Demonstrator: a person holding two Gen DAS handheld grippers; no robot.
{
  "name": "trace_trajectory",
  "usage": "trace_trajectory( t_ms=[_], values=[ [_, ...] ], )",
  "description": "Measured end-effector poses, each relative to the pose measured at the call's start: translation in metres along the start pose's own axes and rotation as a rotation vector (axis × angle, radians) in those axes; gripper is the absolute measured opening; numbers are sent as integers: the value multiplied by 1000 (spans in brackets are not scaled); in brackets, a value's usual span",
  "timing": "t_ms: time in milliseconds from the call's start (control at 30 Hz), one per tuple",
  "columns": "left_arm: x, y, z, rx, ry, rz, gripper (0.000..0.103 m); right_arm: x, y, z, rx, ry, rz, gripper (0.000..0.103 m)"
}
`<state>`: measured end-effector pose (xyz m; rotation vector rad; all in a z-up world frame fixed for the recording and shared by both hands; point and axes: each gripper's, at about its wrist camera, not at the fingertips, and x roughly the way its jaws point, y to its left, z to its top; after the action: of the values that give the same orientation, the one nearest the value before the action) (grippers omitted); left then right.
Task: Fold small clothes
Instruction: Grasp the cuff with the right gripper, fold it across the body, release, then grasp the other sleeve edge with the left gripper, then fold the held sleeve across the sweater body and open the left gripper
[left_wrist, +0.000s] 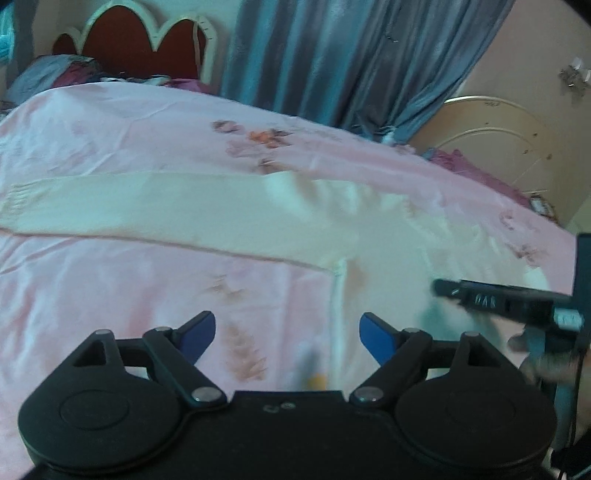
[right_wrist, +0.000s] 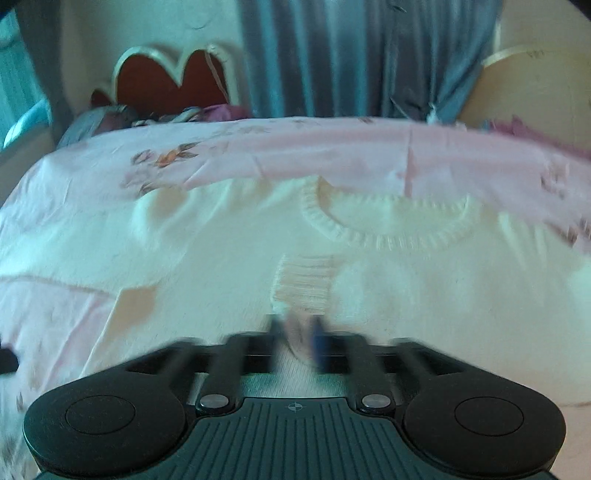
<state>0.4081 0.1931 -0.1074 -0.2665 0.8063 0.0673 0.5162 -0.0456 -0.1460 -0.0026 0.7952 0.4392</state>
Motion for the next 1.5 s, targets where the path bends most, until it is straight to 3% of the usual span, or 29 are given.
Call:
trace_trajectory(
  t_ms=[33,100,167,200,333,500,567,600,700,867,1100,1500],
  values=[
    [4,-8,3,9,-3,-30,83,-10,-4,-3,-6,-24,12,66],
    [17,-26,10,22,-3,-98,76,-22,-16,-10,7,-12,21,63],
    [35,-45,15,18,26,-184,56,-34,-37,-19,63,16,4,29],
    [46,-54,18,5,46,-226,46,-39,-50,-24,101,23,-21,25],
    [91,-94,21,5,119,-310,45,-66,-97,-43,236,30,-104,22],
    [131,-126,18,10,171,-322,42,-86,-139,-58,359,26,-165,22],
    [140,-135,20,14,156,-327,20,-86,-149,-60,403,22,-168,22],
    [144,-137,21,9,164,-332,3,-87,-153,-62,422,21,-170,22],
    [140,-135,28,11,140,-332,4,-88,-159,-63,449,15,-168,22],
    [106,-110,43,50,16,-271,4,-87,-162,-65,456,8,-165,22],
    [108,-82,46,58,25,-208,4,-87,-163,-65,453,5,-171,22],
    [114,-65,45,47,25,-181,4,-90,-177,-61,452,10,-260,22]
  ],
)
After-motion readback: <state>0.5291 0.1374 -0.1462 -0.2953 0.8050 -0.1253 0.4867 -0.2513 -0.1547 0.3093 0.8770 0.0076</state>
